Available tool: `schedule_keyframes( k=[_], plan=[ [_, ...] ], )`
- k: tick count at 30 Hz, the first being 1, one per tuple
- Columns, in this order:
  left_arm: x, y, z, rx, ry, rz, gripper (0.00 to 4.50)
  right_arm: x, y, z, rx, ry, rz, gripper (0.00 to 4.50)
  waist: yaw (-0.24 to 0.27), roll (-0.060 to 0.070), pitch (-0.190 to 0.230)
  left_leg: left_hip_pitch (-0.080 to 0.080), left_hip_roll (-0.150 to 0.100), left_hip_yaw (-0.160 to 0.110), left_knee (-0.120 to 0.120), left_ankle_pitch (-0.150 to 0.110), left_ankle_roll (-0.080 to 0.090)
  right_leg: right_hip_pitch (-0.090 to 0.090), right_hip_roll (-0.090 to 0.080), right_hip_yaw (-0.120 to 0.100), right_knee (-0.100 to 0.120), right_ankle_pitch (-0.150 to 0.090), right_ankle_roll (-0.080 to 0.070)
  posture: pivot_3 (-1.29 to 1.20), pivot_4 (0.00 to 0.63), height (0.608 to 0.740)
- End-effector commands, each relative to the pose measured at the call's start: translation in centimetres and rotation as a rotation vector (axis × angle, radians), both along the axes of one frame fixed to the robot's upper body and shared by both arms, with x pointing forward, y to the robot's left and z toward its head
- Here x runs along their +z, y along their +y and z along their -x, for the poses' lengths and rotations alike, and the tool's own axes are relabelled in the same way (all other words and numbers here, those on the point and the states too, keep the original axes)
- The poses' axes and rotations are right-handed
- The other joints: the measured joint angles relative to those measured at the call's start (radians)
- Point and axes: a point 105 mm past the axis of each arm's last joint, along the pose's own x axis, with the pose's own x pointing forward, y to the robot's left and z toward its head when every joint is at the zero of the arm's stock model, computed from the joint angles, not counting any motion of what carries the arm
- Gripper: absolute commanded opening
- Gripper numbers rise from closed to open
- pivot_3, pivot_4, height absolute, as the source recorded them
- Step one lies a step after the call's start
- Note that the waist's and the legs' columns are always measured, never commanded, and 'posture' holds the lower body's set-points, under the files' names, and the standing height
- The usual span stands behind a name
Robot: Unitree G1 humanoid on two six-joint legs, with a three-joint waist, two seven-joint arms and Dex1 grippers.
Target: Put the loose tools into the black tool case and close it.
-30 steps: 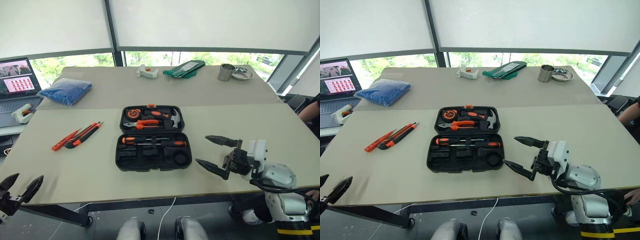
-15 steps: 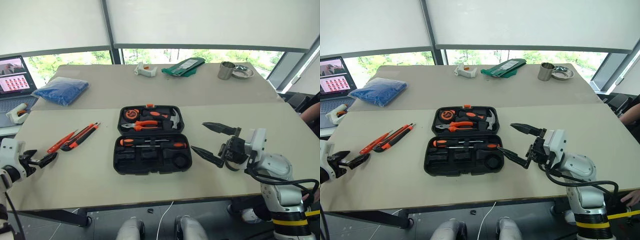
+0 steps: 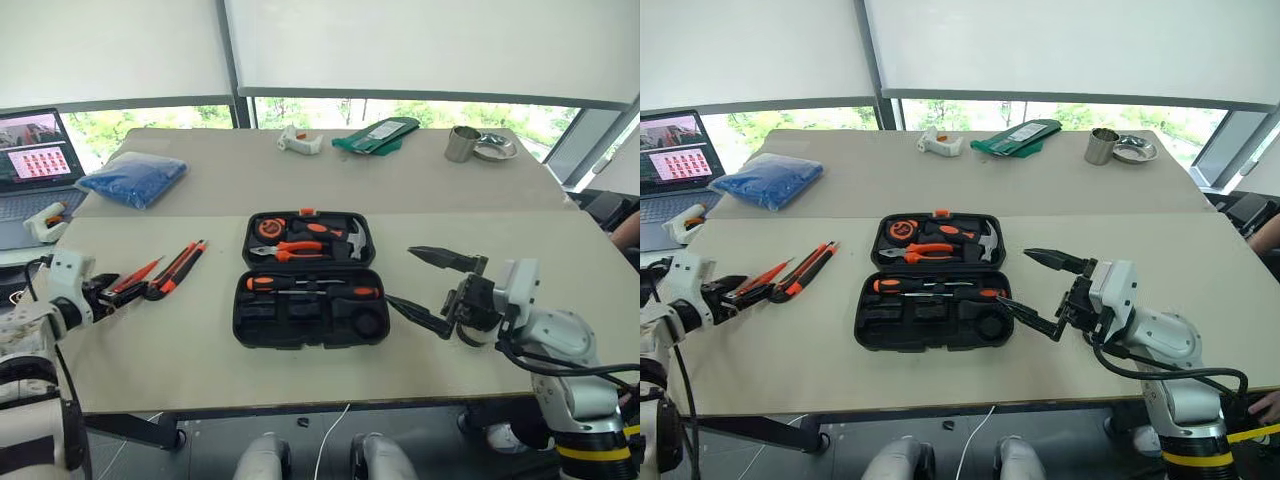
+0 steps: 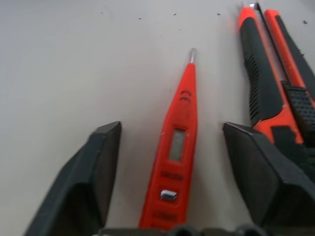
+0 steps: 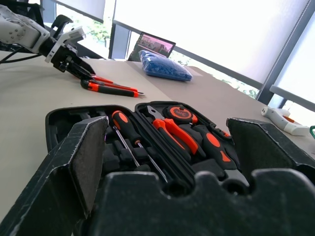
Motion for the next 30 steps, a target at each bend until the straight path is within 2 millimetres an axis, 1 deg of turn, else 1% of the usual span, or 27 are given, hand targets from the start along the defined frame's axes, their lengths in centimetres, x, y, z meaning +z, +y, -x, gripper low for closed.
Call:
schedule_keyframes(
  k=[1,3,5,6,9,12,13,14,15,16,17,19,20,21,22,24,26,28,30],
  plan=[
    [-1.2,-0.9,0.1,-0.044,0.048,0.007,1.97,1.1,0.6,1.0,0.056,-0.052,0.017,4.50,0.000,0.000,0.000,0.000,0.000,-0.001,0.000,0.000,0.000,0.000,0.000,0.000,0.000,0.000,0.000,0.00,0.150,0.740],
    [-1.3,-0.4,0.3,-0.014,0.042,0.015,1.11,1.2,0.9,1.3,0.085,-0.050,0.008,4.50,-0.001,0.000,0.000,0.001,0.000,-0.001,0.000,0.000,0.000,0.000,0.000,0.001,0.001,0.000,0.000,0.00,0.150,0.740],
    [-1.4,0.0,0.5,-0.002,0.037,0.020,0.50,1.3,1.1,1.3,0.098,-0.048,0.005,4.50,-0.002,0.000,0.000,0.001,0.000,-0.001,0.000,0.000,0.001,0.000,0.000,0.001,0.001,0.000,0.000,0.00,0.150,0.740],
    [-1.4,0.0,0.7,-0.007,0.039,0.018,0.49,1.3,1.1,1.3,0.099,-0.046,0.006,4.50,-0.002,0.000,0.000,0.001,0.000,-0.001,0.000,0.000,0.001,0.000,0.000,0.001,0.002,0.000,0.000,0.00,0.150,0.740],
    [-0.6,0.1,0.9,-0.030,-0.009,0.019,0.49,1.2,1.2,1.2,0.107,-0.037,0.006,4.50,-0.008,0.000,0.000,0.001,0.000,-0.001,0.000,0.001,0.001,0.000,0.001,0.001,0.002,0.000,0.000,0.00,0.150,0.740],
    [2.8,0.5,0.4,-0.046,-0.182,-0.009,0.49,1.5,1.0,1.1,0.113,-0.038,0.005,4.50,-0.011,0.000,0.000,0.001,0.000,-0.001,0.000,0.001,0.001,0.000,0.001,0.001,0.002,0.000,0.000,0.00,0.150,0.740],
    [4.5,0.0,0.2,-0.095,-0.244,0.009,0.49,1.8,0.9,1.1,0.114,-0.038,0.006,4.50,-0.011,-0.002,0.001,0.001,0.000,-0.002,0.000,0.001,0.001,0.000,0.001,0.001,0.002,0.000,0.000,0.00,0.150,0.740],
    [5.8,-0.8,0.1,-0.158,-0.292,0.021,0.49,1.9,0.7,1.2,0.115,-0.034,0.009,4.50,-0.011,-0.003,0.001,0.001,0.001,-0.002,0.001,0.001,0.001,0.000,0.001,0.001,0.002,0.000,0.000,0.00,0.150,0.740],
    [6.8,-1.7,0.1,-0.223,-0.316,0.049,0.49,2.0,0.4,1.3,0.119,-0.013,0.012,4.50,-0.010,-0.004,0.001,0.000,0.001,-0.002,0.001,0.001,0.001,-0.001,0.001,0.000,0.002,0.000,0.000,0.00,0.150,0.740],
    [7.8,-3.5,0.3,-0.345,-0.329,0.065,0.49,1.9,0.1,1.4,0.123,0.011,0.027,4.50,-0.009,-0.004,0.001,-0.001,0.001,-0.002,0.002,0.001,0.001,-0.001,0.001,0.000,0.002,0.001,0.000,0.00,0.150,0.740],
    [8.2,-4.7,0.5,-0.426,-0.330,0.074,0.49,1.9,-0.1,1.5,0.126,0.028,0.038,4.50,-0.007,-0.004,0.001,-0.001,0.001,-0.002,0.002,0.001,0.001,-0.001,0.001,0.000,0.002,0.001,-0.001,0.00,0.150,0.740],
    [8.1,-9.0,1.5,-0.681,-0.265,-0.040,0.49,1.8,-0.9,1.6,0.113,0.052,0.068,4.50,-0.005,-0.004,0.001,-0.002,0.001,-0.002,0.003,0.001,0.001,-0.001,0.000,0.000,0.002,0.002,-0.002,0.00,0.150,0.740],
    [7.9,-10.5,2.0,-0.762,-0.244,-0.078,0.49,1.8,-1.2,1.5,0.107,0.058,0.078,4.50,-0.005,-0.004,0.000,-0.002,0.000,-0.002,0.003,0.000,0.001,0.000,0.000,0.001,0.002,0.002,-0.003,0.00,0.150,0.740],
    [7.8,-11.5,2.4,-0.810,-0.232,-0.099,0.49,1.8,-1.3,1.5,0.103,0.062,0.084,4.50,-0.006,-0.004,0.000,-0.001,0.000,-0.002,0.003,0.000,0.002,0.000,-0.001,0.002,0.001,0.002,-0.003,0.00,0.150,0.740],
    [7.4,-13.2,2.8,-0.887,-0.186,-0.136,0.49,1.6,-1.6,1.5,0.099,0.069,0.104,4.50,-0.007,-0.004,0.000,-0.001,0.000,-0.002,0.003,-0.001,0.003,0.000,-0.001,0.003,0.001,0.002,-0.003,0.00,0.150,0.740],
    [6.7,-15.7,3.5,-0.983,-0.121,-0.202,0.49,1.4,-2.0,1.3,0.090,0.076,0.129,4.50,-0.011,-0.004,0.000,-0.001,-0.001,-0.002,0.003,-0.001,0.003,0.000,0.001,0.004,0.001,0.001,-0.001,0.00,0.150,0.740],
    [6.4,-18.0,3.5,-1.013,-0.100,-0.222,0.49,1.3,-2.1,1.1,0.087,0.078,0.141,4.50,-0.012,-0.004,0.001,-0.001,0.000,-0.002,0.003,0.000,0.003,0.000,0.002,0.004,0.001,0.000,0.000,0.00,0.150,0.740],
    [6.3,-19.8,3.5,-1.029,-0.089,-0.233,0.49,1.1,-2.0,1.0,0.090,0.082,0.151,4.50,-0.013,-0.004,0.001,-0.001,0.001,-0.002,0.003,0.000,0.002,0.000,0.003,0.004,0.002,0.000,0.000,0.00,0.150,0.740],
    [5.9,-21.2,3.6,-1.058,-0.069,-0.279,0.49,0.7,-1.8,1.0,0.103,0.104,0.173,4.50,-0.013,-0.004,0.001,0.000,0.000,-0.002,0.003,0.000,0.001,0.000,0.004,0.005,0.003,0.000,0.000,0.00,0.150,0.740]
  ],
)
